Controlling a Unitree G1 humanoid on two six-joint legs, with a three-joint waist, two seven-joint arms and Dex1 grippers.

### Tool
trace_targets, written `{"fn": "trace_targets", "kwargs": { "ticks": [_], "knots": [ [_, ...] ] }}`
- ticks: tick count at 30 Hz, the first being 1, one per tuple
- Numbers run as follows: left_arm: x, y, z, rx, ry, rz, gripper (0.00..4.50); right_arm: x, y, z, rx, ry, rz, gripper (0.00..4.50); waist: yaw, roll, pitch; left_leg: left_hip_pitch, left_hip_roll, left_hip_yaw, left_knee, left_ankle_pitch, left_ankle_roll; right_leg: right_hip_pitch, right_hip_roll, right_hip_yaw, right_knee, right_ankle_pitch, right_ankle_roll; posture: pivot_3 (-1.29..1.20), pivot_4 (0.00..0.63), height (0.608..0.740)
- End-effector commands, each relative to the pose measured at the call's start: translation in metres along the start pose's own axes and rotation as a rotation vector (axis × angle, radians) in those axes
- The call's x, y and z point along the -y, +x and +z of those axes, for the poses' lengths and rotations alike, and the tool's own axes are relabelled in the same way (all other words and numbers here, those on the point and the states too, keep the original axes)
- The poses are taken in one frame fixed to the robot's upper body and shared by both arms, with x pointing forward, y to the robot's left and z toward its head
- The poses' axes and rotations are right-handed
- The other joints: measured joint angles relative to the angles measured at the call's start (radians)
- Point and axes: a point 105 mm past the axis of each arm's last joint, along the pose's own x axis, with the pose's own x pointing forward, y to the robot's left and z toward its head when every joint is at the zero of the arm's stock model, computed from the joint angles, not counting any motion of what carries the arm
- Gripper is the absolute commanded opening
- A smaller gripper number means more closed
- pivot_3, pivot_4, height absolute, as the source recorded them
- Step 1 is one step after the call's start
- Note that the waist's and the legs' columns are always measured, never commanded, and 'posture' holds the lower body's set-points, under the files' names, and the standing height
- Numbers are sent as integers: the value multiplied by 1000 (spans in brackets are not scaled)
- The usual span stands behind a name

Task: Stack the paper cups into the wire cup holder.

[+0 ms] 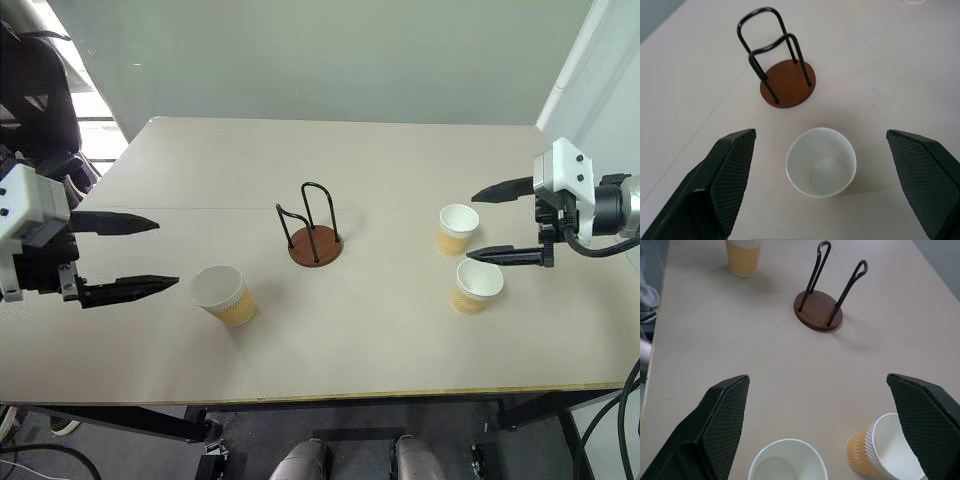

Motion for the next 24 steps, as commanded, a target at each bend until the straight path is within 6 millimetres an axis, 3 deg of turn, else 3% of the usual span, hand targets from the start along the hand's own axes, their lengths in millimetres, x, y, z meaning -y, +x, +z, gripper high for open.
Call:
{"fn": "trace_targets", "kwargs": {
  "ticks": [1, 6, 10, 13, 19, 24],
  "knots": [
    [-3, -3, 8, 13, 26, 22, 4477, 4, -4, 12, 18, -47, -27, 4500, 0, 0, 0, 0, 0, 0, 0, 0, 0, 0, 0, 0, 0, 0, 0, 0, 150, 740],
    [-5, -3, 6, 11, 21, 63, 4477, 7, -3, 12, 16, -50, -30, 4500, 0, 0, 0, 0, 0, 0, 0, 0, 0, 0, 0, 0, 0, 0, 0, 0, 150, 740],
    [-25, 7, 36, 66, 48, 175, 4477, 11, -1, 14, 18, -55, -39, 4500, 5, 0, 0, 0, 0, 0, 1, 0, 0, 0, 0, -1, 0, 1, 0, 0, 150, 740],
    [-32, 30, 39, 35, 69, 178, 4477, 12, 0, 17, 23, -63, -39, 4500, 7, 1, -1, 0, 0, 0, 2, 0, 0, 0, 0, 0, -1, 2, -1, 0, 150, 740],
    [-60, 68, 25, -56, 53, 256, 4477, 10, -4, 17, 19, -61, -65, 4500, 6, 1, 0, 0, 0, 0, 1, 1, 0, 0, 0, 0, 0, 3, 0, 0, 150, 740],
    [-65, 101, 21, -77, 42, 246, 4477, 6, -10, 14, 9, -48, -98, 4500, 7, 1, 0, -4, 0, 1, 2, 1, 0, -2, 0, -1, -2, 8, 9, 0, 150, 740]
  ]
}}
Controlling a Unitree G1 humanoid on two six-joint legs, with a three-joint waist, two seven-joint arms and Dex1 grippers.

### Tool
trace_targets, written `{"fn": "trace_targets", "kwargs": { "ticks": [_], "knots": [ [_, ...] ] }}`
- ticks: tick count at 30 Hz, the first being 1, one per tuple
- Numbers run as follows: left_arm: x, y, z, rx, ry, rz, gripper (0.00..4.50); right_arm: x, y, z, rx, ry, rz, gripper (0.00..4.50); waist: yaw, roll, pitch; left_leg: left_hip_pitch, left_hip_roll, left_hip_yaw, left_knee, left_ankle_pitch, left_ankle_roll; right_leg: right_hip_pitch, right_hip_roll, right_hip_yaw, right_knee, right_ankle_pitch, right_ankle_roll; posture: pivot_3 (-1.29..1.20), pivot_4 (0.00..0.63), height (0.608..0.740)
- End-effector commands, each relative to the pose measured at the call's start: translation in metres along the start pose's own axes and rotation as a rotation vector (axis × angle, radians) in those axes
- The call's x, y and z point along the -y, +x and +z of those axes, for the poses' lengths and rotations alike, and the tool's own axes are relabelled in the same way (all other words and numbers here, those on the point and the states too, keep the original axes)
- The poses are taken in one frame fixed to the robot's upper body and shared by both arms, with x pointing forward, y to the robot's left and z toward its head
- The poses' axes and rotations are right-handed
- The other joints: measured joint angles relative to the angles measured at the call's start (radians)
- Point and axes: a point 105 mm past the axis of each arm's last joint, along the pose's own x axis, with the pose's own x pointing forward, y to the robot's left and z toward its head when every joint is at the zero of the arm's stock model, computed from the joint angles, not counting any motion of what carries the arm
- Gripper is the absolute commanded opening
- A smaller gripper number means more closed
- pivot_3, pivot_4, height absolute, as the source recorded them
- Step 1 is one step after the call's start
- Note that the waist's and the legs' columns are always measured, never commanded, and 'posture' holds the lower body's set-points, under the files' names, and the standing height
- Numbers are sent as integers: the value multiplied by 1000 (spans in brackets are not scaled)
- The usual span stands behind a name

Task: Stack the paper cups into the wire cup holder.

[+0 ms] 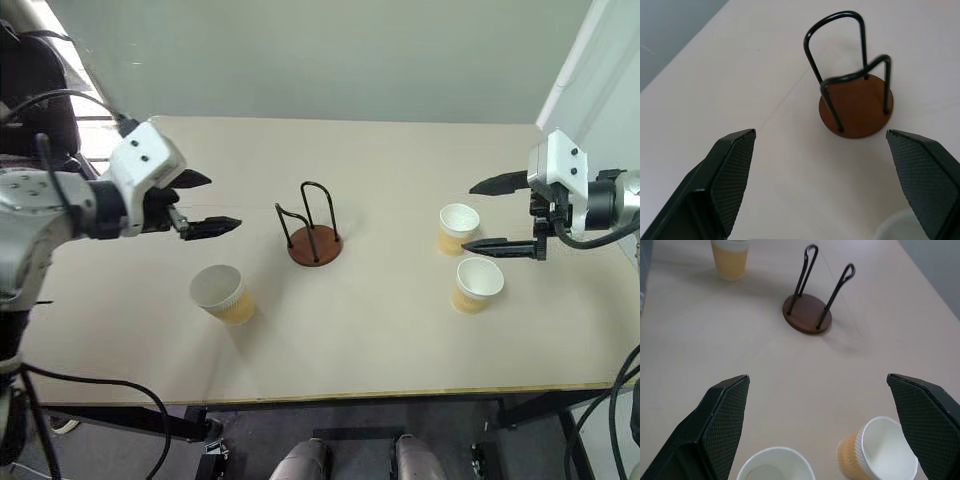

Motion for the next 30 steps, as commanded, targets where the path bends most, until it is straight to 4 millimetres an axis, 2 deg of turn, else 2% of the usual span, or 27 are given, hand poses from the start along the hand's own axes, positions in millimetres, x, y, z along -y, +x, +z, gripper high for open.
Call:
{"fn": "trace_targets", "kwargs": {
  "ticks": [1, 5, 13, 23, 30],
  "knots": [
    [-5, 15, 5, -8, 40, 40, 4477, 3, -12, 15, 22, -48, -58, 4500, 0, 0, 0, 0, 0, 0, 0, 0, 0, 0, 0, 0, -1, 2, 3, 0, 150, 740],
    [6, 36, 7, -11, 40, -13, 4477, 2, -15, 15, 13, -48, -71, 4500, 1, 0, 0, -1, 0, 1, 1, 0, 0, 0, 0, 1, -2, 2, 5, 0, 150, 740],
    [16, 60, 2, -31, 45, -56, 4477, 0, -21, 15, -2, -42, -92, 4500, 3, 0, 0, -1, 0, 2, 2, 1, 1, 1, 0, 1, -2, 3, 8, 0, 150, 740],
    [22, 90, 11, -6, 13, -95, 4477, 1, -25, 14, -22, -37, -118, 4500, 10, -1, 0, -1, -1, 3, 9, 1, 2, 4, -1, 2, -2, 5, 12, 0, 150, 740],
    [22, 99, 0, -49, 12, -93, 4477, -1, -31, 12, -37, -25, -140, 4500, 10, -1, 1, -1, -2, 5, 11, 2, 3, 4, -1, 4, -2, 5, 14, 0, 150, 740]
  ]
}}
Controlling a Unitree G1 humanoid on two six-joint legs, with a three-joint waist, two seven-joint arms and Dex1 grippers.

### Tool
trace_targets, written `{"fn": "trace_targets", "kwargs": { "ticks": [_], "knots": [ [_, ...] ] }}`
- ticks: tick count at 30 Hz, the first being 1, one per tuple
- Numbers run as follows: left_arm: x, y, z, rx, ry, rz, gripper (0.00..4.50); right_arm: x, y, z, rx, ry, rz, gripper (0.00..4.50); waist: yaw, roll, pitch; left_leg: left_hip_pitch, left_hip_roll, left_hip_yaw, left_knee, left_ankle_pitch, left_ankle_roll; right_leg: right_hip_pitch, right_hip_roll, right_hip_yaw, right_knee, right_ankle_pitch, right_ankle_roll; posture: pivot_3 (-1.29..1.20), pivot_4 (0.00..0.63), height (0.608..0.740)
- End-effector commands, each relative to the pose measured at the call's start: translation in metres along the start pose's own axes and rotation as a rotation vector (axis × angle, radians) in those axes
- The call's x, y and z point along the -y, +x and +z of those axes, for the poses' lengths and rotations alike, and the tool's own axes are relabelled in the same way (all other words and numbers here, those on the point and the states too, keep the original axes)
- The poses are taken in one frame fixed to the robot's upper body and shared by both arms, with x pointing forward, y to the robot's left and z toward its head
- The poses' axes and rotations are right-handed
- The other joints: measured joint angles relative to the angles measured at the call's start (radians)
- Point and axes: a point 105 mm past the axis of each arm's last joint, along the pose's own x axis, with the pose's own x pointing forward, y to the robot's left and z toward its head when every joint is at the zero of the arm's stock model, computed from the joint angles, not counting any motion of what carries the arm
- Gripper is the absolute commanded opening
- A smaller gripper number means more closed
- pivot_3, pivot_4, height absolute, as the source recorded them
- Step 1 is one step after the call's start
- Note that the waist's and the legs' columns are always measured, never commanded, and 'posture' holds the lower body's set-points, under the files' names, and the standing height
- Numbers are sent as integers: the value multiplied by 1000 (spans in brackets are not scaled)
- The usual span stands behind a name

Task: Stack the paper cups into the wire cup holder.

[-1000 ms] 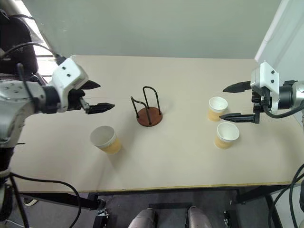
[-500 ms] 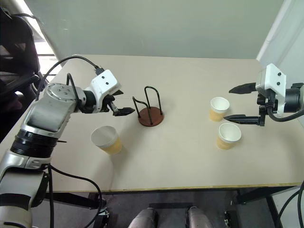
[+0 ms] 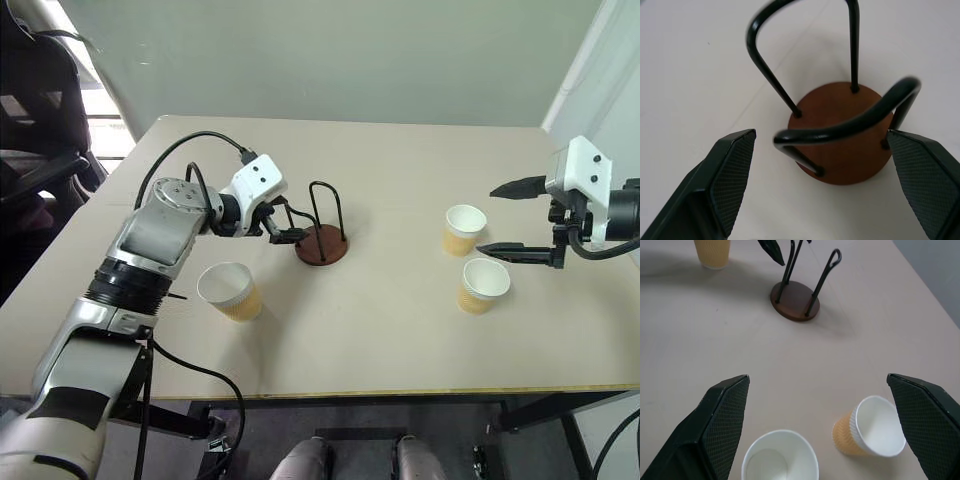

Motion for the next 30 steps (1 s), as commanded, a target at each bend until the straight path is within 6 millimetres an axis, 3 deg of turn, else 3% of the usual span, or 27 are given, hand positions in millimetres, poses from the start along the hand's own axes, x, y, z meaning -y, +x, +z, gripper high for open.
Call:
{"fn": "trace_targets", "kwargs": {
  "ticks": [1, 20, 23, 30],
  "knots": [
    [-12, -4, 10, 16, 38, 46, 4477, 4, -13, 15, 20, -52, -52, 4500, 0, 0, 0, 0, 0, 0, 0, 0, 0, 0, 0, 0, 0, 0, 0, 0, 150, 740],
    [-10, 26, 16, 37, 14, 51, 4477, -1, -21, 14, -7, -39, -76, 4500, 6, 0, 0, -3, -2, 2, 5, 0, 3, 1, -1, 2, -2, 2, 6, 0, 150, 740],
    [-8, 29, 17, 50, 10, 43, 3898, -2, -22, 14, -11, -38, -79, 4500, 7, 0, 0, -4, -2, 2, 5, 0, 3, 1, -1, 2, -5, 3, 7, 0, 150, 740],
    [-7, 31, 18, 57, 6, 42, 1339, -3, -25, 15, -19, -36, -87, 4500, 8, 0, 0, -7, -3, 3, 6, 1, 6, 1, -1, 2, -13, 7, 12, 0, 150, 740]
  ]
}}
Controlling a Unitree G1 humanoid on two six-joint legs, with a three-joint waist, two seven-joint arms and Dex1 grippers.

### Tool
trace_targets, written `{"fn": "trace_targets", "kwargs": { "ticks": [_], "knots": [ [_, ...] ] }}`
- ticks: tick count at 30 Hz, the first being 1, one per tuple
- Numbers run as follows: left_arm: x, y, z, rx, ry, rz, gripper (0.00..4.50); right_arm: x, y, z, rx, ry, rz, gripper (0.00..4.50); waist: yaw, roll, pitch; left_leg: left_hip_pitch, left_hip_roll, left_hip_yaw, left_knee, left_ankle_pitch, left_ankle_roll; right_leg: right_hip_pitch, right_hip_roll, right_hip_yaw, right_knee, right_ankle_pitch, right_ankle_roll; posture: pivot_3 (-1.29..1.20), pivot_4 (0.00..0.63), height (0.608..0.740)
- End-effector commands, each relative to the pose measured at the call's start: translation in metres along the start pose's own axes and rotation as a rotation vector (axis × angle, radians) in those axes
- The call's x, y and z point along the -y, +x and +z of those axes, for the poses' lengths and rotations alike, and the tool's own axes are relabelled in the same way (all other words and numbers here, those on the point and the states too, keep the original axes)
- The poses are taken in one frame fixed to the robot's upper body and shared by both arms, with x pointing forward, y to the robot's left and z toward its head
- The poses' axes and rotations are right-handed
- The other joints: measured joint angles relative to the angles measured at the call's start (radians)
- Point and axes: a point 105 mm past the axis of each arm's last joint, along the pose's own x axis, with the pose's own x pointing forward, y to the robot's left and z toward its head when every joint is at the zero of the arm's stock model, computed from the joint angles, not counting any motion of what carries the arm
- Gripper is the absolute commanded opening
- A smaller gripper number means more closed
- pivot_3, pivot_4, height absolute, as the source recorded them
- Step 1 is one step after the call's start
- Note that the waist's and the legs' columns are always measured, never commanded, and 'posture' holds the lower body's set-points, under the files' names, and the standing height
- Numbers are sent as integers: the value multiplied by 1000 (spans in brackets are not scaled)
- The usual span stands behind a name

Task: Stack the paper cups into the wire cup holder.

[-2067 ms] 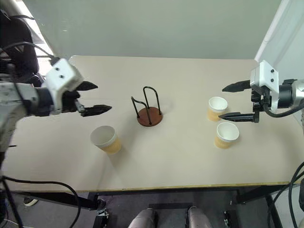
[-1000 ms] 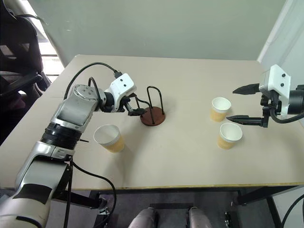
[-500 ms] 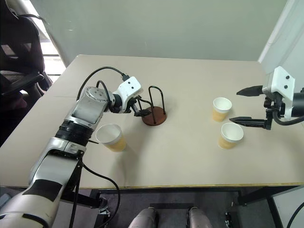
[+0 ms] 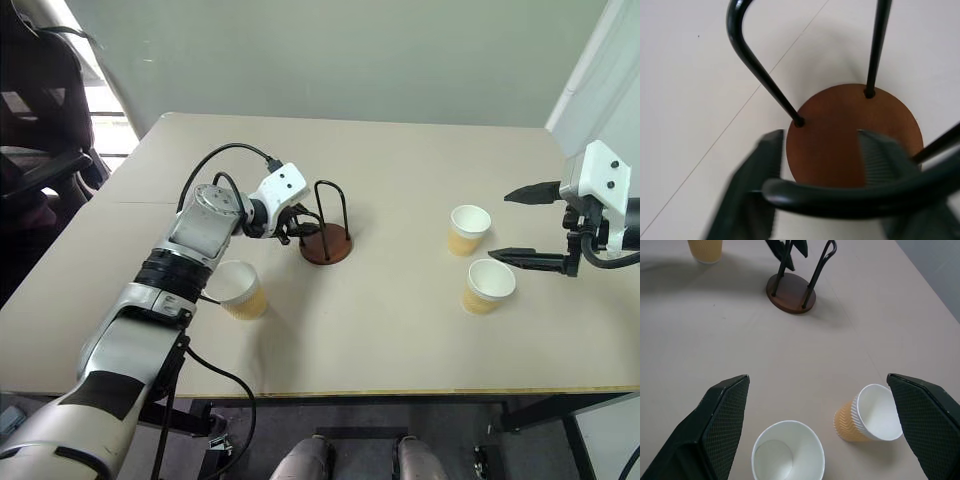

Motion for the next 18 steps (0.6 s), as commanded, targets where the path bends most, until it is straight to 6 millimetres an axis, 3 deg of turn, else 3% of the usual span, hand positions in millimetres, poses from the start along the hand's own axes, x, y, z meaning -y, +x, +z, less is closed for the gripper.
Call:
{"fn": "trace_targets", "kwargs": {
  "ticks": [1, 4, 11, 18],
  "knots": [
    [-10, -6, 16, 47, 22, 35, 939, 5, -13, 14, 11, -51, -52, 4500, 1, 0, 0, 0, 0, 0, 0, 0, 0, 0, 0, 0, -1, 0, 0, 0, 150, 740],
    [-7, -5, 20, 59, 33, 22, 15, 5, -14, 14, 9, -50, -54, 4500, 4, 0, 0, -1, 0, 0, 1, 0, 1, 1, 0, 0, -1, 0, 1, 0, 150, 740],
    [3, -9, 36, 125, 55, -63, 15, 6, -17, 13, -1, -51, -70, 4500, 4, 0, 0, -1, -1, 1, 1, 0, 3, 1, -1, 1, -1, 2, 2, 0, 150, 740],
    [49, -35, 79, 301, 95, -365, 15, 7, -19, 13, -7, -55, -79, 4500, 6, 0, 0, -2, -3, 1, 2, -1, 4, 0, -2, 1, -2, 2, 3, 0, 150, 740]
  ]
}}
